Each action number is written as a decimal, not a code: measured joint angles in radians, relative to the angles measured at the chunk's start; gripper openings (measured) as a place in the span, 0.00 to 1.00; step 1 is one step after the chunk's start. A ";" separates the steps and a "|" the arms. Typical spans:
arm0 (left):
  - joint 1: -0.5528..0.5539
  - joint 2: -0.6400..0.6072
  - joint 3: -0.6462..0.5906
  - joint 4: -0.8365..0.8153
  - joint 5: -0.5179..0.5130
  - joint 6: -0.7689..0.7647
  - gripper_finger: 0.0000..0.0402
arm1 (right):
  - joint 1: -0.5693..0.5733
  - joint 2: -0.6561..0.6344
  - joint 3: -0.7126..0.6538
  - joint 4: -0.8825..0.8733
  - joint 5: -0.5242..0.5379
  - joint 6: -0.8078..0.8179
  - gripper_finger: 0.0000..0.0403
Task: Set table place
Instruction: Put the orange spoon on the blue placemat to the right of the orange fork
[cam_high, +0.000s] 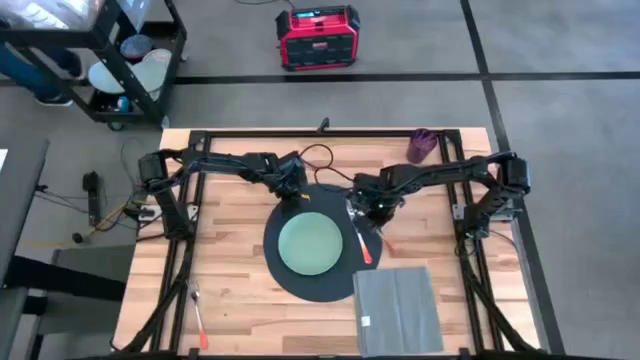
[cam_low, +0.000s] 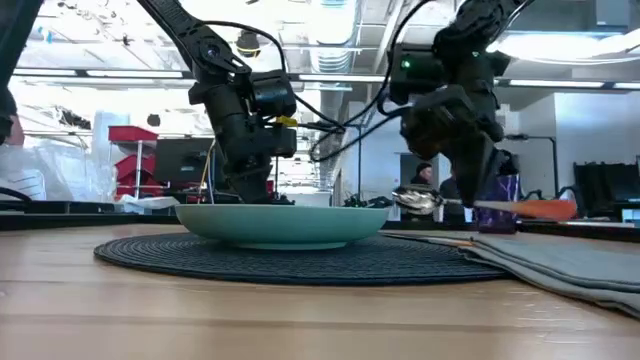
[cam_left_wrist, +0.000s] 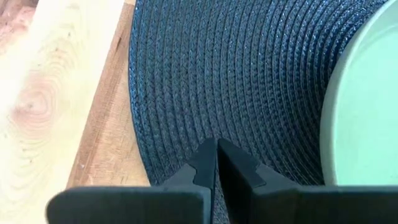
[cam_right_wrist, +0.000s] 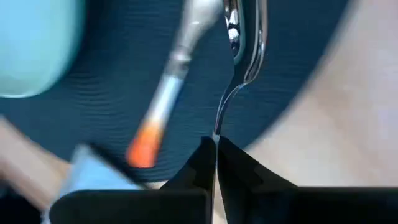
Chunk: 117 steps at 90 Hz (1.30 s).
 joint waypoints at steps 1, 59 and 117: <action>0.000 0.000 0.000 0.000 0.000 0.000 0.00 | 0.002 0.000 0.000 0.003 0.000 0.001 0.00; 0.000 0.000 0.000 -0.006 0.000 -0.002 0.00 | -0.074 0.000 -0.012 0.122 -0.097 0.073 0.00; -0.003 0.000 0.000 -0.060 0.001 0.015 0.00 | -0.074 -0.062 -0.208 0.568 -0.119 0.279 0.00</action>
